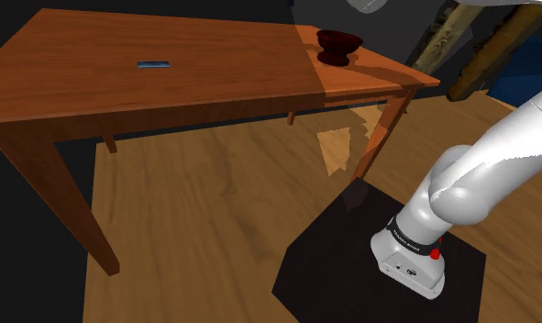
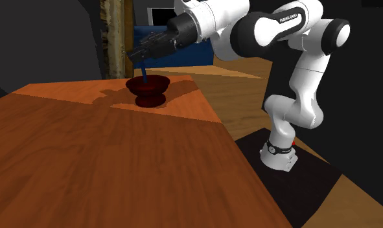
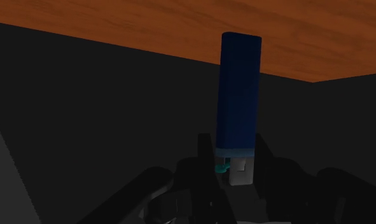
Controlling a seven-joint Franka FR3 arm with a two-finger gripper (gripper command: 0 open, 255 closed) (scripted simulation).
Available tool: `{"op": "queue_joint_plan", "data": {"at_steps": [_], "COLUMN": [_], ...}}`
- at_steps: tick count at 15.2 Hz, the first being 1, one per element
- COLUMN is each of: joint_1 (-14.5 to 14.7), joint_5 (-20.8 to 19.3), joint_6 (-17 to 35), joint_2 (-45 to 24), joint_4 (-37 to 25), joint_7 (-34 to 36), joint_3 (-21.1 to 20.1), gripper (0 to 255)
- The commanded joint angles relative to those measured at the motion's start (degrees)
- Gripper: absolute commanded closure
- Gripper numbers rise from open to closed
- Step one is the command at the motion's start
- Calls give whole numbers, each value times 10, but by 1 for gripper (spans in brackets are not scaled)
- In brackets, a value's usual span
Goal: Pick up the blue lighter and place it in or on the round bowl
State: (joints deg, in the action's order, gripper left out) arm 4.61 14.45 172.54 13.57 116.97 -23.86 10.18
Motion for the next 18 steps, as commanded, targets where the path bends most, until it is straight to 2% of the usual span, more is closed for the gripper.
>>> {"op": "queue_joint_plan", "data": {"at_steps": [1, 7, 18], "joint_1": [31, 94, 160], "joint_5": [42, 128, 230], "joint_6": [-10, -57, -185], "joint_2": [9, 36, 40], "joint_4": [0, -13, -98], "joint_7": [-59, -196, -374], "joint_3": [46, 166, 363], "gripper": [255, 255, 255]}}
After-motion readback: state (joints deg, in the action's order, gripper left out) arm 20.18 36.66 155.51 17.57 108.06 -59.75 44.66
